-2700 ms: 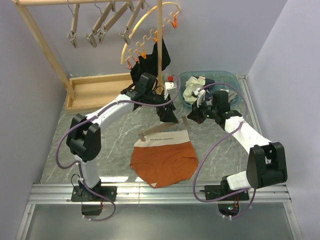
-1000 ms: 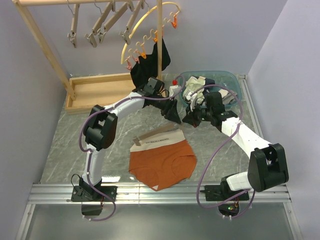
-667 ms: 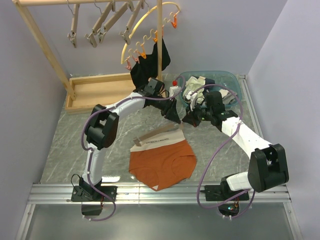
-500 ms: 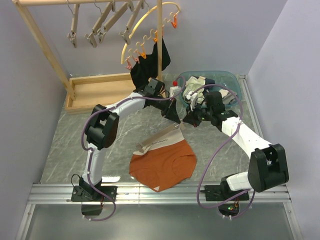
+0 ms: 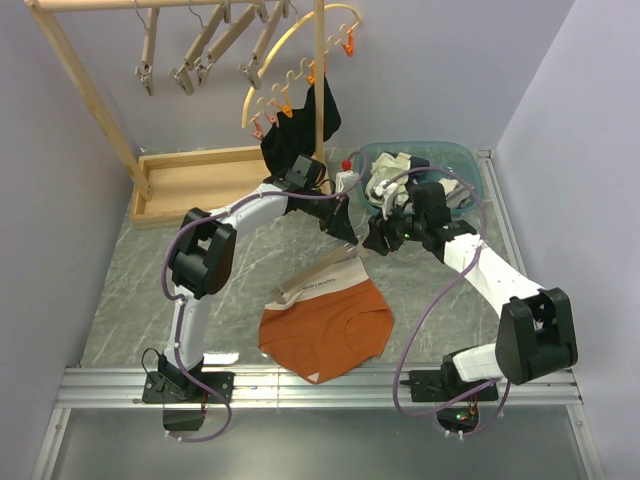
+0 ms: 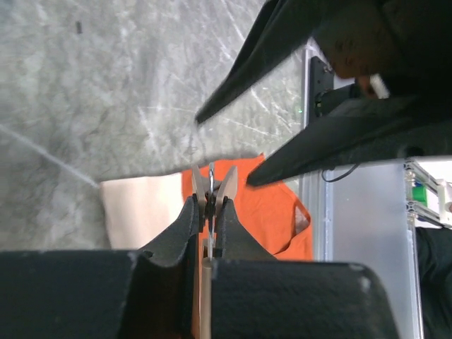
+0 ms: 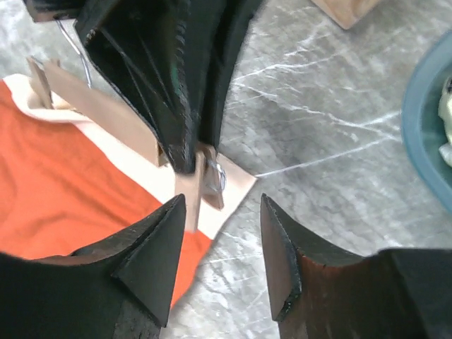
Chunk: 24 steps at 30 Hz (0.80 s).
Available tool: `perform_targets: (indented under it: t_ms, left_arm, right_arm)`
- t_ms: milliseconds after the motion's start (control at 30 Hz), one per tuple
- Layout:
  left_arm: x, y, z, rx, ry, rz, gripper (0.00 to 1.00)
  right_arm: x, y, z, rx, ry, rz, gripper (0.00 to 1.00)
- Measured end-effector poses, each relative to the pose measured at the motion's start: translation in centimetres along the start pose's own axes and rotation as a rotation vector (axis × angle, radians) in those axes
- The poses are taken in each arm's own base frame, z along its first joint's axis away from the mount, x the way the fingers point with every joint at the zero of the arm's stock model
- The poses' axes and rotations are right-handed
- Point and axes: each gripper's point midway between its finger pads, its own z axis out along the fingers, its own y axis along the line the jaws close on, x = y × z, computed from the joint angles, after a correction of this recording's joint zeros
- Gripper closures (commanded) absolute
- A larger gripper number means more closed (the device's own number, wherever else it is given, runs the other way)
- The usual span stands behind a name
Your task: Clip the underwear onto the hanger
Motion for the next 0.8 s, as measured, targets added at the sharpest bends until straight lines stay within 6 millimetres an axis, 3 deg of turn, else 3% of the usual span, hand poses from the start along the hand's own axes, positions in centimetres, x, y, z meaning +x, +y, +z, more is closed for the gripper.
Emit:
perform_targets:
  t_ms: [133,300,500,800]
  left_arm:
    - [0.1,0.8,-0.7,-0.018,-0.002,0.014,1.0]
    - [0.4,1.2,-1.3,-0.026,0.0,0.018,1.0]
    - [0.6,1.2,-1.3,-0.025,0.007,0.028,1.0]
    - [0.6,1.2,-1.3,-0.024,0.009,0.025,1.0]
  right_arm:
    - [0.3,-1.7,-0.8,0.045,-0.012,0.115,0.51]
    - [2.5,-3.8,-0.2,0.095,0.03,0.333,0.53]
    - [4.8,-3.2,2.6,0.093,0.102,0.535,0.5]
    - [8.6,-1.7,7.5,0.089,0.246,0.66,0.5]
